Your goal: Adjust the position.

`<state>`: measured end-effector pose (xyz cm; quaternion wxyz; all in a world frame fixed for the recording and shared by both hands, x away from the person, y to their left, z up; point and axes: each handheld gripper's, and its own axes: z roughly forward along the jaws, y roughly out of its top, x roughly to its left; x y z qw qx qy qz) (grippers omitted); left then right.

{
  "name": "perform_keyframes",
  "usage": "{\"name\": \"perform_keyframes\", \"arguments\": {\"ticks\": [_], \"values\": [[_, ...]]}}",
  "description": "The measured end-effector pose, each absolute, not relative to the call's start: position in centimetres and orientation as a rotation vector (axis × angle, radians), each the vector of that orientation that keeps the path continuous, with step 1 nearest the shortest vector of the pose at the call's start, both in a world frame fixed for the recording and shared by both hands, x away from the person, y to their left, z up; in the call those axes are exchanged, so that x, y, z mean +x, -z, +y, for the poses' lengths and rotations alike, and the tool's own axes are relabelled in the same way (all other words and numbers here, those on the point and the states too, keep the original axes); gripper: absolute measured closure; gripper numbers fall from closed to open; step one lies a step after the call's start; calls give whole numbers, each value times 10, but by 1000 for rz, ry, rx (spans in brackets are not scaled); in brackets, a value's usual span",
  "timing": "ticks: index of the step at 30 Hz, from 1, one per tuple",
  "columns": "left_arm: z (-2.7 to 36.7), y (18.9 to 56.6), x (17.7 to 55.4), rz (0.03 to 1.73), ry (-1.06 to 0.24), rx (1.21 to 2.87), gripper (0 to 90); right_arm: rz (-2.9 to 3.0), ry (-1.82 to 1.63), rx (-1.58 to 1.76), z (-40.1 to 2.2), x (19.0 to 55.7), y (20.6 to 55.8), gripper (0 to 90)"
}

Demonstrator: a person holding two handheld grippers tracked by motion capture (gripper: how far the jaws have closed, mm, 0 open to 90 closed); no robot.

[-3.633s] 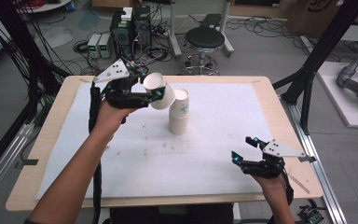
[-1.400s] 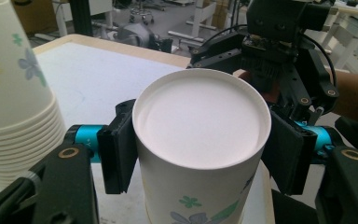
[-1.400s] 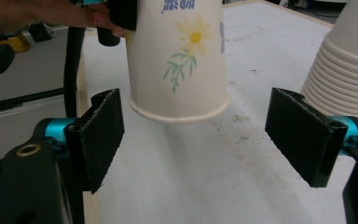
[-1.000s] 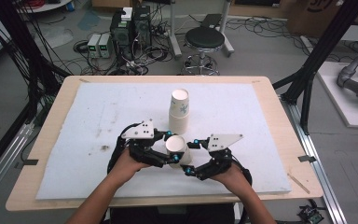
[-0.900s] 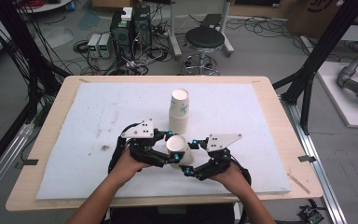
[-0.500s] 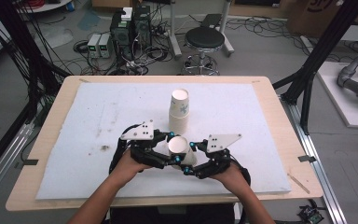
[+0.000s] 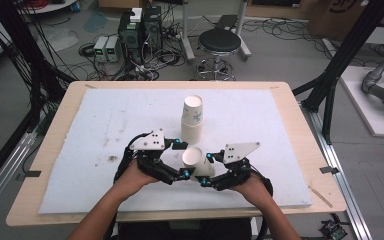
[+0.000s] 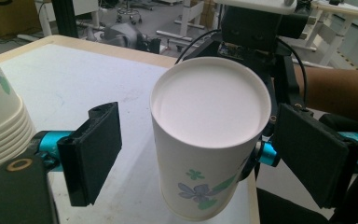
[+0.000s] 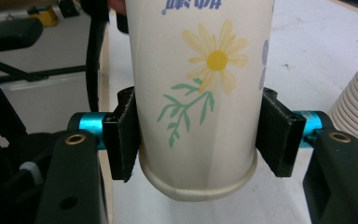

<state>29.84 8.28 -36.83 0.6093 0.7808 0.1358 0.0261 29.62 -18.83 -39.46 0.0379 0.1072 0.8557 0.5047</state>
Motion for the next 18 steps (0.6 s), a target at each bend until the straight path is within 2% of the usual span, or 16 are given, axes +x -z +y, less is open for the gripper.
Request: {"name": "perform_keyframes", "arguments": {"ticks": [18], "values": [[82,357,302,272,-49,1970,162,2788,-1153,178,-173,299,370,382]]}}
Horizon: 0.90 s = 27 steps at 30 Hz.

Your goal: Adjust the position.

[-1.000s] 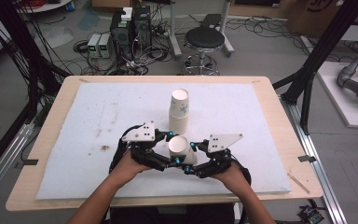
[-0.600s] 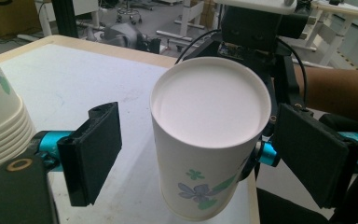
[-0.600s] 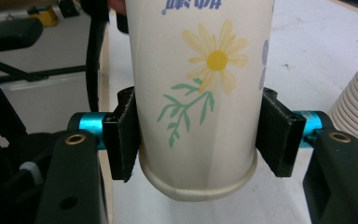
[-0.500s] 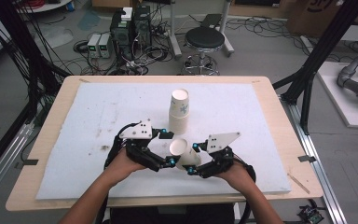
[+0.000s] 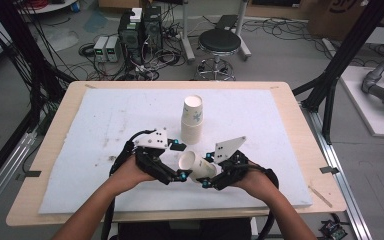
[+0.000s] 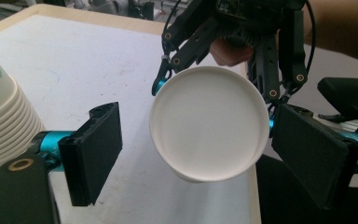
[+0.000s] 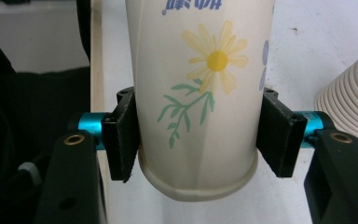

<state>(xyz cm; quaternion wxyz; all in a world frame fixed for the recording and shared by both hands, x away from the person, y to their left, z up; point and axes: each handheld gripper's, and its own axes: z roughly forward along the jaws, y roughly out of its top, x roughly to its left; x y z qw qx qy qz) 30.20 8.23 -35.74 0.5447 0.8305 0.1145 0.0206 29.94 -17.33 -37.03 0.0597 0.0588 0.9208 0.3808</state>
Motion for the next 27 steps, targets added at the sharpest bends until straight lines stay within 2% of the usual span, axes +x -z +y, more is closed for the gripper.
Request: {"name": "perform_keyframes", "arguments": {"ticks": [16,19,22,26,27], "values": [[74,362,305,245,-13,2076,199,2866,-853,75,-155,298,361,376],[73,364,305,229,-6,2095,228,2872,-821,55,-153,297,361,374],[72,365,306,208,15,2117,293,2885,-794,54,-151,297,363,374],[69,367,306,191,33,2138,324,2895,-773,47,-150,296,365,374],[69,368,306,181,34,2145,358,2893,-771,42,-150,296,365,375]]}}
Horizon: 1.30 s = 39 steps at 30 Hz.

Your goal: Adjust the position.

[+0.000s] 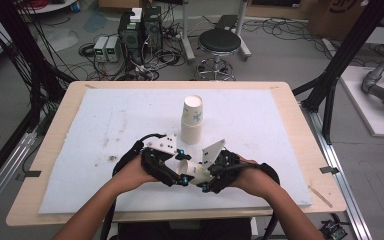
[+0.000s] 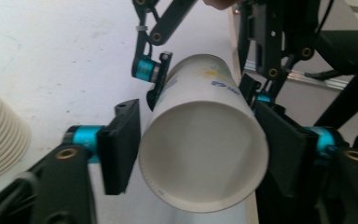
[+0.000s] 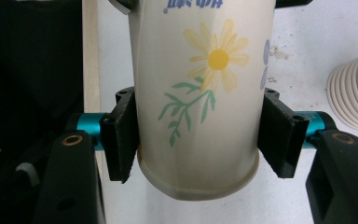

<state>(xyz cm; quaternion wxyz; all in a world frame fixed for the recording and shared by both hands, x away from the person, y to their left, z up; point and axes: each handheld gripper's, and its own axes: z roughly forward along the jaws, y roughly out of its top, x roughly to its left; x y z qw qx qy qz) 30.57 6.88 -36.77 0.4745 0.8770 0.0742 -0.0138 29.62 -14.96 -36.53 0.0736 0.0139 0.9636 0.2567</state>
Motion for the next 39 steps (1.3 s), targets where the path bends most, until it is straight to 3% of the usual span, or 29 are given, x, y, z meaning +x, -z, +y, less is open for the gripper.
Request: {"name": "perform_keyframes", "arguments": {"ticks": [4,8,21,39], "values": [[69,369,306,173,36,2155,369,2904,-737,34,-148,294,365,367],[75,369,306,196,15,2096,370,2851,-839,69,-154,295,363,183],[101,380,299,260,-18,1895,370,2611,-1438,260,-191,292,358,178],[115,392,291,244,-52,1760,371,2511,-1665,382,-209,285,393,178]]}}
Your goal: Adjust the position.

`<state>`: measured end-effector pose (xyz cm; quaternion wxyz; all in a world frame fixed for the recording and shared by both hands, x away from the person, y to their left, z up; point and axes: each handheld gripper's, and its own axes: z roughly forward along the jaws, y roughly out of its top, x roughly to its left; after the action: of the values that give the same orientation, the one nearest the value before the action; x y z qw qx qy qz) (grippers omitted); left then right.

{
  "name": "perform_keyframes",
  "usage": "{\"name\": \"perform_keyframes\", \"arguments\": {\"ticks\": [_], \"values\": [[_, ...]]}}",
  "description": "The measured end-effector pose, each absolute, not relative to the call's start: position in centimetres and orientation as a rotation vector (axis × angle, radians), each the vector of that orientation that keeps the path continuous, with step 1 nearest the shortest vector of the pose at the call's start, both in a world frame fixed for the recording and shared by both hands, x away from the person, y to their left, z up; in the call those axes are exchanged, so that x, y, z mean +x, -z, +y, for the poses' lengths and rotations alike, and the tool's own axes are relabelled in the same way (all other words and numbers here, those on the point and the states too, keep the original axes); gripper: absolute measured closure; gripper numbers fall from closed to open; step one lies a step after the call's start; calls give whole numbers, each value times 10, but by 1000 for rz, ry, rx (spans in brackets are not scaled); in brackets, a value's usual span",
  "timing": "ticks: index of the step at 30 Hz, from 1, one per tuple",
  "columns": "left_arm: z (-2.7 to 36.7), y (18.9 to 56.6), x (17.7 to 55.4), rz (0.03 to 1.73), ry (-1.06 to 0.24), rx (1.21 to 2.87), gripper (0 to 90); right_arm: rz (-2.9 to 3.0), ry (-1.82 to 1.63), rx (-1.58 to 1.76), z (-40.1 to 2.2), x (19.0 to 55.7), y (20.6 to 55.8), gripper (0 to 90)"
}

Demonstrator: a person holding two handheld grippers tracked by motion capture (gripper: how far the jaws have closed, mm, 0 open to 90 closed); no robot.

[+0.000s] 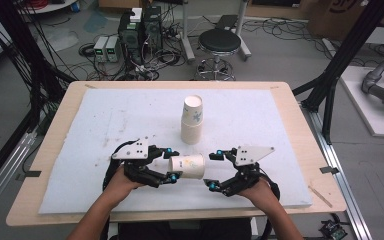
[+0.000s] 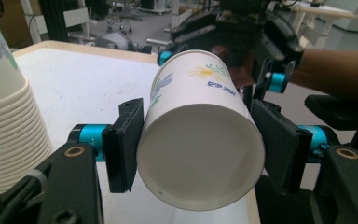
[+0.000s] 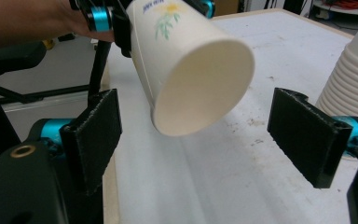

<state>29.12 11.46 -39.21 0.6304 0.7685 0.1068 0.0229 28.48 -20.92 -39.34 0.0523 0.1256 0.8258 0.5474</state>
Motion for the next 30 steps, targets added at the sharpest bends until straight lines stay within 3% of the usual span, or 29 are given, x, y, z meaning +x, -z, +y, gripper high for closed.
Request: {"name": "perform_keyframes", "arguments": {"ticks": [16,20,30], "values": [[105,391,285,143,10,1739,371,2558,-1735,285,-196,286,399,187],[105,391,286,137,12,1726,371,2553,-1800,243,-196,288,398,265],[108,393,286,139,29,1679,371,2523,-1886,211,-200,290,396,330]]}}
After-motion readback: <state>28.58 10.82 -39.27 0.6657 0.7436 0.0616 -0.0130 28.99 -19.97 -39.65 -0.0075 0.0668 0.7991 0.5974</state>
